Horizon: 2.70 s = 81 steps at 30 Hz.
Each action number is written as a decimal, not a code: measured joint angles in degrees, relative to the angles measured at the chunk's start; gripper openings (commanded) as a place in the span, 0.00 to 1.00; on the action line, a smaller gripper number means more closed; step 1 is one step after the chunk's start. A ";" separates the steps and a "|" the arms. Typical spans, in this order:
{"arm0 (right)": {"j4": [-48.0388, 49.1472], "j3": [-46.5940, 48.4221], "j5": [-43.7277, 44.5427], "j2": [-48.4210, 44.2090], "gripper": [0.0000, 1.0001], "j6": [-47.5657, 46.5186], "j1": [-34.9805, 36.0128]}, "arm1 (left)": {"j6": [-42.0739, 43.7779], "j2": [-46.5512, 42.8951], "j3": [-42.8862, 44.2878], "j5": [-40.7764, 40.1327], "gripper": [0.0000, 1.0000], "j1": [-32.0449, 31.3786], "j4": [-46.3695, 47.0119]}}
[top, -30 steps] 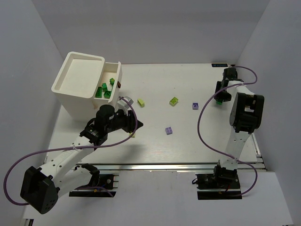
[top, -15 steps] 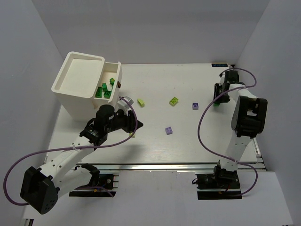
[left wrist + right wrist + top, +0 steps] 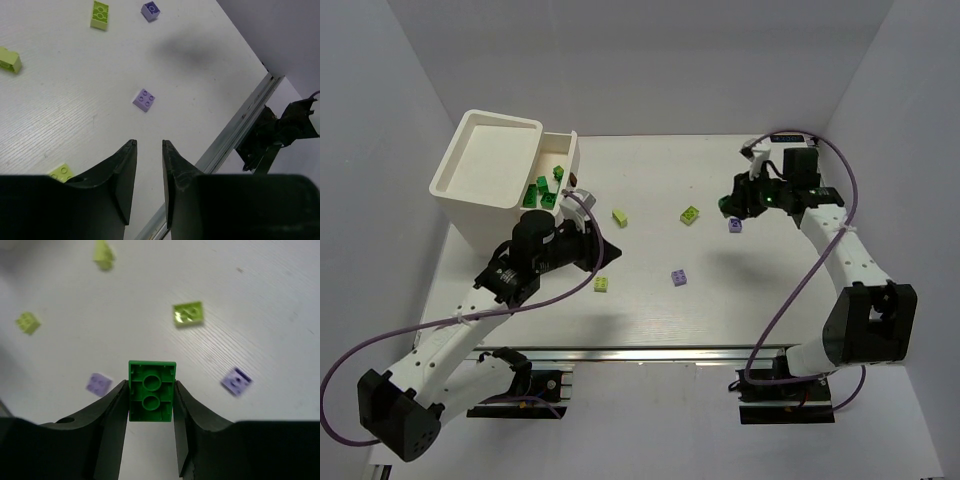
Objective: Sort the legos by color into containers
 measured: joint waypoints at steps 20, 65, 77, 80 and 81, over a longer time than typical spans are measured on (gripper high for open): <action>-8.33 47.84 -5.53 28.44 0.00 -3.04 34.23 | -2.78 -13.00 11.82 -21.70 0.38 -0.02 -17.77; 18.49 50.27 13.75 38.86 0.05 14.19 46.25 | -6.29 -19.10 14.73 -26.08 0.19 0.04 -27.04; 20.55 0.44 -17.29 -3.15 0.05 16.85 26.25 | -5.33 -7.21 14.78 -25.77 0.09 0.07 -24.59; 19.43 -7.41 -26.80 -4.02 0.05 15.98 25.53 | -4.55 -2.40 15.54 -27.10 0.13 0.07 -24.44; 18.86 -10.14 -28.17 -4.39 0.04 15.43 25.38 | -4.39 -0.31 16.48 -28.02 0.15 0.07 -24.76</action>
